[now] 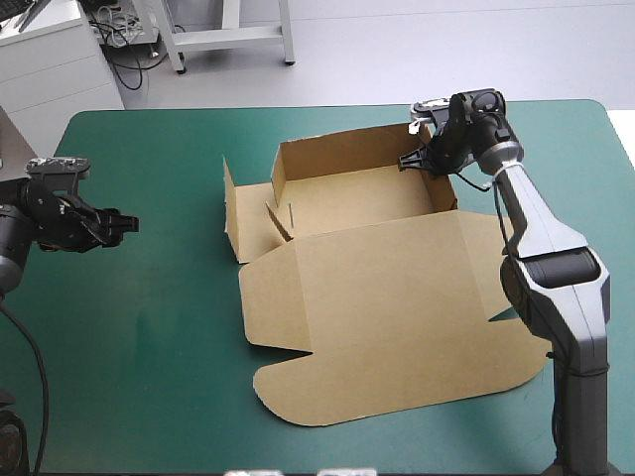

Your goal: Fold the box

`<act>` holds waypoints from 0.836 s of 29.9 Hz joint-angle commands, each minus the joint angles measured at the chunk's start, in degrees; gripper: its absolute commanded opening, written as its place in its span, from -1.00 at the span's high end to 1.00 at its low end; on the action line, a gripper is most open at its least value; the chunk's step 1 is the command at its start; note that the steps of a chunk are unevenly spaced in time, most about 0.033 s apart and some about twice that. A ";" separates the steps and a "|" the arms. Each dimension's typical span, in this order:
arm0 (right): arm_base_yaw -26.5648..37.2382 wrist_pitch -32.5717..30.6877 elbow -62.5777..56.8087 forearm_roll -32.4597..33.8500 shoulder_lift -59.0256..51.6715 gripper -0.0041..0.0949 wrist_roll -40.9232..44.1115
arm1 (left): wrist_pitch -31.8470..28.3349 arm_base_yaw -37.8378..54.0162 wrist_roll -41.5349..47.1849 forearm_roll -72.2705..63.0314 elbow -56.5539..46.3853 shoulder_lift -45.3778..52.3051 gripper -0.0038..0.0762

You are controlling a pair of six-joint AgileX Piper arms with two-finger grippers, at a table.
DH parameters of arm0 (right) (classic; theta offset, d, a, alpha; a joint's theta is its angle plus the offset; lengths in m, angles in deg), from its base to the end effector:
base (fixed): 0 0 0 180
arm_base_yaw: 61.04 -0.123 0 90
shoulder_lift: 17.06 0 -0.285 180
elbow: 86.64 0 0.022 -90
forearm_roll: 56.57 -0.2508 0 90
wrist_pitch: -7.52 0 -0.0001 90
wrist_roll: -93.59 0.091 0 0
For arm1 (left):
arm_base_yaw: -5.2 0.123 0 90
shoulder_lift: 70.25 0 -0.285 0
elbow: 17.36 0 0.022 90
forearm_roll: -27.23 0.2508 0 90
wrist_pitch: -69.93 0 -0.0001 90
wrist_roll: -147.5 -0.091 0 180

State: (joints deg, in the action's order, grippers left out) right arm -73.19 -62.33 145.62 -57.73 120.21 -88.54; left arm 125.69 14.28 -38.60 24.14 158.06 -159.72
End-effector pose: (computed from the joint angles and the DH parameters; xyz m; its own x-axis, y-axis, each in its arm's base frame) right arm 0.4844 0.1061 0.2777 -0.8780 -0.2199 -0.4252 -0.2450 0.9695 0.0044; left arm 0.2917 0.0425 0.3336 -0.8610 -0.0607 -0.5049 -0.0702 0.9975 -0.0001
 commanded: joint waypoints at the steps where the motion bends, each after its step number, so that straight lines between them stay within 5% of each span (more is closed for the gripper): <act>1: 0.26 -1.66 2.59 -1.43 -6.51 0.96 0.18 | -1.79 -0.14 -0.13 -0.43 1.42 2.02 -0.27; 16: 3.15 -1.66 3.26 -2.44 -16.65 0.96 0.67 | -2.87 -0.14 -0.33 -0.41 1.42 2.02 -0.27; 25: 7.76 -1.55 3.26 -14.06 -23.15 0.96 -2.02 | -3.84 -0.14 -3.54 -8.60 1.42 -0.16 -0.27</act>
State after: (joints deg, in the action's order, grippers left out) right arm -67.50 -63.85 146.77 -66.51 102.59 -89.96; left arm 124.87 14.28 -40.88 20.24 158.06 -160.36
